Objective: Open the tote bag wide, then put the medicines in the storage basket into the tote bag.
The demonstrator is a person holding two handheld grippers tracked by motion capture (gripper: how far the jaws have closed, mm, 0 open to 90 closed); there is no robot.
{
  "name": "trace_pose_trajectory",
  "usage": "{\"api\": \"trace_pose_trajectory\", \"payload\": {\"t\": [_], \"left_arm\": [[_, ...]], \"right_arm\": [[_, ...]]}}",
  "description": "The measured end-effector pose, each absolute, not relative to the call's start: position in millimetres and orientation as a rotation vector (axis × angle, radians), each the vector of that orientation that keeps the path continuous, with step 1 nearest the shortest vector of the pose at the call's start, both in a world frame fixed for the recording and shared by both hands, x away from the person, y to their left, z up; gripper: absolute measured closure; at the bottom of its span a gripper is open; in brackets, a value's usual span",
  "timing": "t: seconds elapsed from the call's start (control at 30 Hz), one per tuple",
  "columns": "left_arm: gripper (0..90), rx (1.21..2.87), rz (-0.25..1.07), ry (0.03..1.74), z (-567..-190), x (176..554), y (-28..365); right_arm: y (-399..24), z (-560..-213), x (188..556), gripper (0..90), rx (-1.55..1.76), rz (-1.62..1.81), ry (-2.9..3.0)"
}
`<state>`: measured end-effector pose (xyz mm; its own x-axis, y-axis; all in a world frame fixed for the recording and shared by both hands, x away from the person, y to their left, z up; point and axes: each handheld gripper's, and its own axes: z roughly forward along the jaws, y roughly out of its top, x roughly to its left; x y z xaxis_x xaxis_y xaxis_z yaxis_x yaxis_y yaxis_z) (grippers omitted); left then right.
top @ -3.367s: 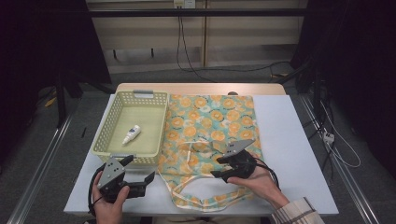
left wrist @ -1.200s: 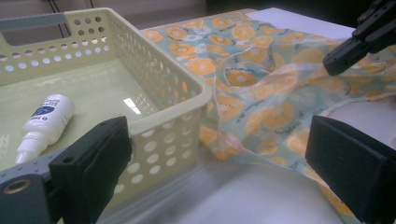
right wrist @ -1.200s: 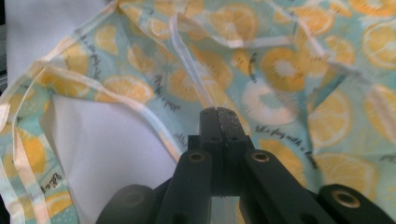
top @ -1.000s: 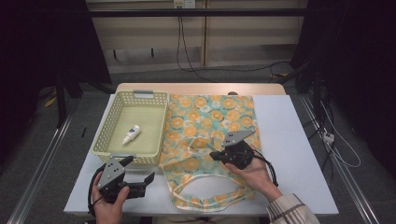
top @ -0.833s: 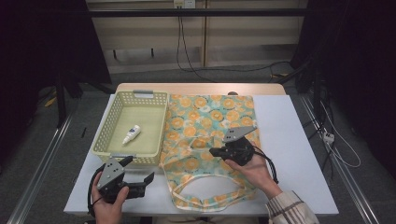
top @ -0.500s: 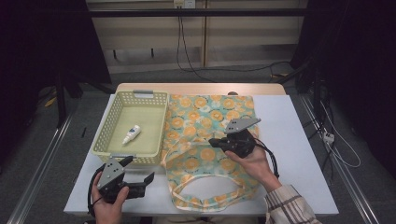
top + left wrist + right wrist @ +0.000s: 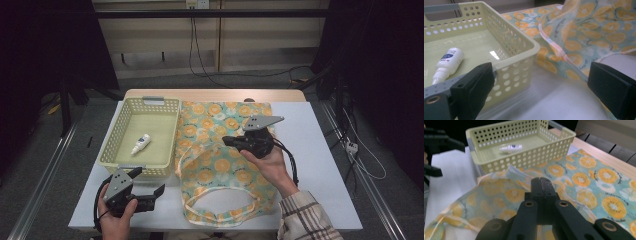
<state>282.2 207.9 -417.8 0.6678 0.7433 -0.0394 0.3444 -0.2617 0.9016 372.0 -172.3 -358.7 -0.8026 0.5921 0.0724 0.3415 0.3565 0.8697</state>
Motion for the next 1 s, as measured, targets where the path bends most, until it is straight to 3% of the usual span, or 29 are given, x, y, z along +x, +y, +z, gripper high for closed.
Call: {"api": "trace_pose_trajectory", "payload": {"t": [0.43, 1.0], "left_arm": [[6.6, 1.861, 0.494, 0.863, -417, 282, 208], [6.6, 1.877, 0.45, 0.914, -408, 289, 214]], "right_arm": [[-179, -343, 368, 90.0, 0.812, 1.509, 2.292], [-178, -349, 371, 90.0, 0.83, 1.498, 2.326]]}}
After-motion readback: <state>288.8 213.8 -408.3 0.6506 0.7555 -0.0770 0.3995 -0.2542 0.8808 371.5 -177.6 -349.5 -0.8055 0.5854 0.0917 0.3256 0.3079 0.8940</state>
